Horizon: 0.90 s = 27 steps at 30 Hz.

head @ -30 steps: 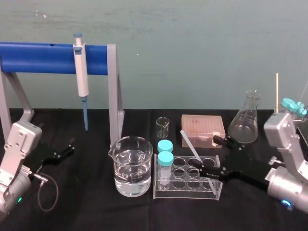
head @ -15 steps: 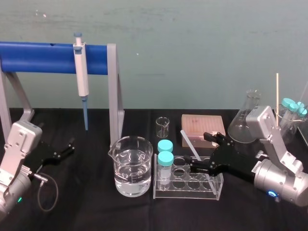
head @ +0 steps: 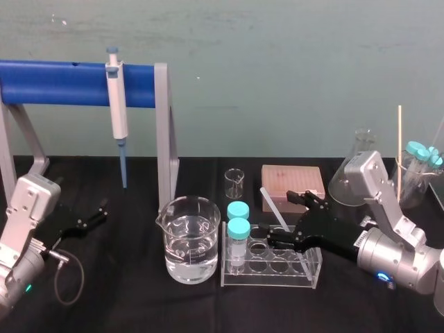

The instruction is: Pick up the stirring rod with one hand, then place it down.

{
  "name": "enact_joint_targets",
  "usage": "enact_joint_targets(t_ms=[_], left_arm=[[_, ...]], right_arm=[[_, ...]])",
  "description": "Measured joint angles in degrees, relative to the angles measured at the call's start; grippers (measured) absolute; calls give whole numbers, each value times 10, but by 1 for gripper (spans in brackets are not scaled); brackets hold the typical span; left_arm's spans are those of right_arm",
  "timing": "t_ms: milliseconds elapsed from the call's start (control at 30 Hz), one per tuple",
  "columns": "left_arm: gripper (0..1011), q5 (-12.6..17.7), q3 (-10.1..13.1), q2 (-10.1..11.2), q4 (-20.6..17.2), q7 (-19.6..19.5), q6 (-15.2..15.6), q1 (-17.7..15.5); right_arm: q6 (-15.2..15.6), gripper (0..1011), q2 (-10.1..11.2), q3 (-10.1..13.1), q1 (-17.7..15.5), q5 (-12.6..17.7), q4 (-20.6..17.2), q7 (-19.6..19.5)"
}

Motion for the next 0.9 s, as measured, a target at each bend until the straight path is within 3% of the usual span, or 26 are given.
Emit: enact_joint_targets(t_ms=[533,900], left_arm=[[1000,0,0,0,0,0,0,0],[1000,0,0,0,0,0,0,0]], right_arm=[[1,995,-1,-2,1,-3,1,0],[0,691,-1,-1,1,-3,1,-1]])
